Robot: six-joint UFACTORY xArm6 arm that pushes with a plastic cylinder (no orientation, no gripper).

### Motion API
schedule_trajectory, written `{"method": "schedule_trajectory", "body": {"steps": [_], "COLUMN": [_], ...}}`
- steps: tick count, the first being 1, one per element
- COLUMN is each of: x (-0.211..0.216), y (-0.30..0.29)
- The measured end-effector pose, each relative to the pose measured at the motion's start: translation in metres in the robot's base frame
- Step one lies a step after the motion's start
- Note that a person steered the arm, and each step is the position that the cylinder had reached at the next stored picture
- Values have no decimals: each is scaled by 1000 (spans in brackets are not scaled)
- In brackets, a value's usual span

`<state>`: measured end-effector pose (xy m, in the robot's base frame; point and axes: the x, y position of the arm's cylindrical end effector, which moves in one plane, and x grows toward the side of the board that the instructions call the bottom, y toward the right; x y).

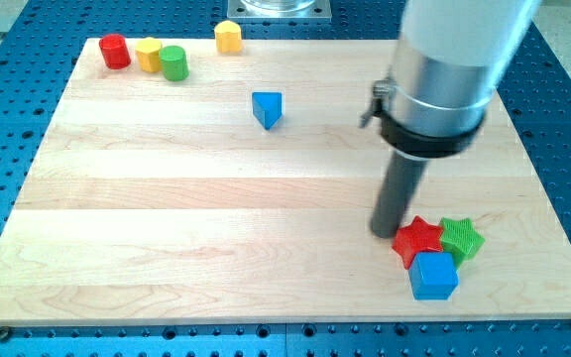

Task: Move the triangle to the top of the red star

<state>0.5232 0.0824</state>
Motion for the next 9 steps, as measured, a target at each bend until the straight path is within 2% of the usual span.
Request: {"method": "schedule_trajectory", "body": {"steps": [1,2,3,4,5,6,7,9], "x": [-38,-123,-168,-171,-193,-192,-202,-72], "y": [-115,-178,-143,-113,-107,-49,-20,25]}}
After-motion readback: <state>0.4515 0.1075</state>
